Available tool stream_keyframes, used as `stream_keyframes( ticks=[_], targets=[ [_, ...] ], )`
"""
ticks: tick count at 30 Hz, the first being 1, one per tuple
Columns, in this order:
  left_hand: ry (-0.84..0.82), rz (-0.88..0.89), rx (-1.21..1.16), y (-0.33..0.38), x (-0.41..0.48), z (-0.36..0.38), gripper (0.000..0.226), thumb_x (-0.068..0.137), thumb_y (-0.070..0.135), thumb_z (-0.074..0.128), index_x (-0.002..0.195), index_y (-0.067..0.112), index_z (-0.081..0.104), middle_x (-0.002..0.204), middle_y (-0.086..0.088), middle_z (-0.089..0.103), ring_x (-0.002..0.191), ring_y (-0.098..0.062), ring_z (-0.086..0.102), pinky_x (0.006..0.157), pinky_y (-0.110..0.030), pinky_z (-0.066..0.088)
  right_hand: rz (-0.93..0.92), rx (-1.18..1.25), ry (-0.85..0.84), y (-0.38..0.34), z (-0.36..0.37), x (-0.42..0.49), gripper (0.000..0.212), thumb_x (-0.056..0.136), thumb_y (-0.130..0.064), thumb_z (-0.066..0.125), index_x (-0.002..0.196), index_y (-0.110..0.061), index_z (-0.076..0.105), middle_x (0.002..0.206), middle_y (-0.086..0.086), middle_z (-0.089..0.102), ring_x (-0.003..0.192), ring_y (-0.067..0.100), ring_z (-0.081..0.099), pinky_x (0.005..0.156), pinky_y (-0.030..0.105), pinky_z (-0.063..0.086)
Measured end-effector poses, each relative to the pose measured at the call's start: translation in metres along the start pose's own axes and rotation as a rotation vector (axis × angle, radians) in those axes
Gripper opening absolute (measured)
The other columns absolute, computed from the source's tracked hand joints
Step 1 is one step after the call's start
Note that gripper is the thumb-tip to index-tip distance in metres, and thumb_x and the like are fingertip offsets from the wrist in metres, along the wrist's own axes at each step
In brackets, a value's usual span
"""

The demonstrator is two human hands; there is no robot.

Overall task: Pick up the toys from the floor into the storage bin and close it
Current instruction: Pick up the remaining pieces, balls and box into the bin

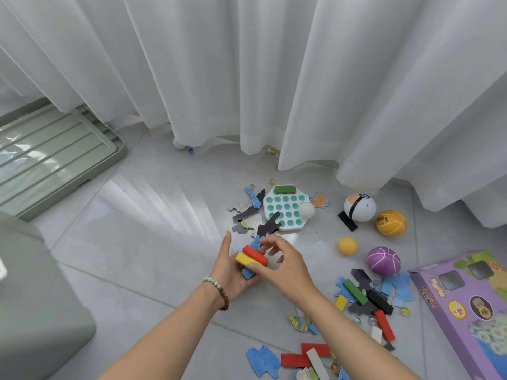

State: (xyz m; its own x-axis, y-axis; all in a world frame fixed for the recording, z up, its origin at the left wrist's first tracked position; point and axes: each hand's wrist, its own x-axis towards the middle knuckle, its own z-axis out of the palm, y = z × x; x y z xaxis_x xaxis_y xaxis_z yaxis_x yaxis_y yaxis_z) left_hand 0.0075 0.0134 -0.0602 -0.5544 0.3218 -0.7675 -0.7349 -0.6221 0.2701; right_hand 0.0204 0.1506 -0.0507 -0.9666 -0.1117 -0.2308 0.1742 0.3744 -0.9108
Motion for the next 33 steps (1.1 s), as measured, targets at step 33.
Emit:
stream_keyframes(
  ticks=[33],
  targets=[
    [0.216, 0.182, 0.018, 0.069, -0.048, 0.019, 0.027, 0.087, 0.027, 0.062, 0.095, 0.002, 0.06, 0.074, -0.012, 0.07, 0.068, -0.021, 0.064, 0.046, -0.022, 0.056, 0.158, -0.15, 0.216, -0.025, -0.06, 0.064, 0.015, 0.084, -0.007, 0.063, 0.084, -0.022, 0.058, 0.12, 0.002, 0.051, 0.103, 0.019, 0.054, 0.088, 0.028, 0.041]
  ],
)
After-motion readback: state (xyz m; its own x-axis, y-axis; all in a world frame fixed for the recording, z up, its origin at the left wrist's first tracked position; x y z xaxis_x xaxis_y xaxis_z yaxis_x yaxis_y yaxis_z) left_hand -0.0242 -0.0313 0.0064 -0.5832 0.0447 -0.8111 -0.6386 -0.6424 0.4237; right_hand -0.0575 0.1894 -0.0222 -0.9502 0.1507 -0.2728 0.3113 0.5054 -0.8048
